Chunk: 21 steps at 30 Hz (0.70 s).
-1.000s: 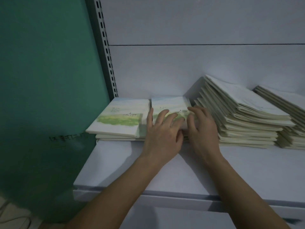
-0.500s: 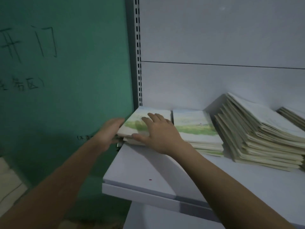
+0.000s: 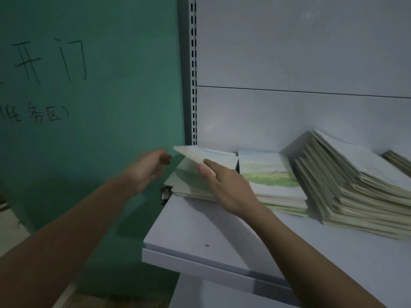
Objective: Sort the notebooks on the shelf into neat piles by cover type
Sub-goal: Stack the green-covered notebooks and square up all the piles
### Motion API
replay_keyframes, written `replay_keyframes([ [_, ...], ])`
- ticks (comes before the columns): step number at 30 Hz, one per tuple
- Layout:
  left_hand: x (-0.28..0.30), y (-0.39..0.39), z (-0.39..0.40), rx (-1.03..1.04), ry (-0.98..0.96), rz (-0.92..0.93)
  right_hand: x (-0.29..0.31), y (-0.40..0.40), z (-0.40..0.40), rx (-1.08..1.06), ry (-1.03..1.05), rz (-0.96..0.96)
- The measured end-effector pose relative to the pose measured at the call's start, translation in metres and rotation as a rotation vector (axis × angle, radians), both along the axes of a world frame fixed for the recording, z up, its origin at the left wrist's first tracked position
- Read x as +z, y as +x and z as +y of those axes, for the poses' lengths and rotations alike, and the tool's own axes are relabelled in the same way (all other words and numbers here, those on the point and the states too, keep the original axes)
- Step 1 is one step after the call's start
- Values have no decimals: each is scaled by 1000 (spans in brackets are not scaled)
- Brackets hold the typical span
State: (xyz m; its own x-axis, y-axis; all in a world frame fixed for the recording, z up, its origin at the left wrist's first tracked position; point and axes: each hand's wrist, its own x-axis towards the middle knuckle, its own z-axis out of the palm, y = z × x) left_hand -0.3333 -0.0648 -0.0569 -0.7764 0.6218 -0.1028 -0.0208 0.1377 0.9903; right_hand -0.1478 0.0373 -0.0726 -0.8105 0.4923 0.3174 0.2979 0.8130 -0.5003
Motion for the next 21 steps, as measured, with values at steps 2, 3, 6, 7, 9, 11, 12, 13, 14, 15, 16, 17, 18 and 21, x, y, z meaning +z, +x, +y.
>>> replay_keyframes([
  [2,13,-3,-4,-53,24,-119,14,5,-3,37,-141,141],
  [3,20,-2,-8,-130,44,-240,19,7,-6,75,-177,181],
  [6,29,2,-17,-310,131,-516,25,6,-23,241,-125,81],
  [7,29,1,-19,-304,118,-512,22,3,-28,276,-29,-22],
  [9,27,1,-24,-284,49,-422,14,-3,-34,330,105,-179],
  [11,22,2,-31,-284,-17,-371,10,-5,-33,384,11,-199],
  [12,20,1,-35,-267,-34,-355,8,-6,-29,385,-78,-147],
  [13,19,-2,-39,-236,-28,-338,6,-8,-24,349,-151,-69],
  [14,19,-5,-42,-210,-9,-328,5,-10,-18,284,-164,-6],
  [15,21,-8,-45,-185,17,-318,2,-13,-10,204,-91,5],
  [16,23,-12,-48,-152,48,-317,-1,-16,-3,131,39,-47],
  [17,26,-16,-51,-124,75,-312,-4,-17,2,86,161,-135],
  [18,28,-21,-54,-99,95,-305,-8,-17,4,69,236,-231],
  [21,31,-30,-61,-67,114,-283,-18,-15,3,78,316,-390],
])
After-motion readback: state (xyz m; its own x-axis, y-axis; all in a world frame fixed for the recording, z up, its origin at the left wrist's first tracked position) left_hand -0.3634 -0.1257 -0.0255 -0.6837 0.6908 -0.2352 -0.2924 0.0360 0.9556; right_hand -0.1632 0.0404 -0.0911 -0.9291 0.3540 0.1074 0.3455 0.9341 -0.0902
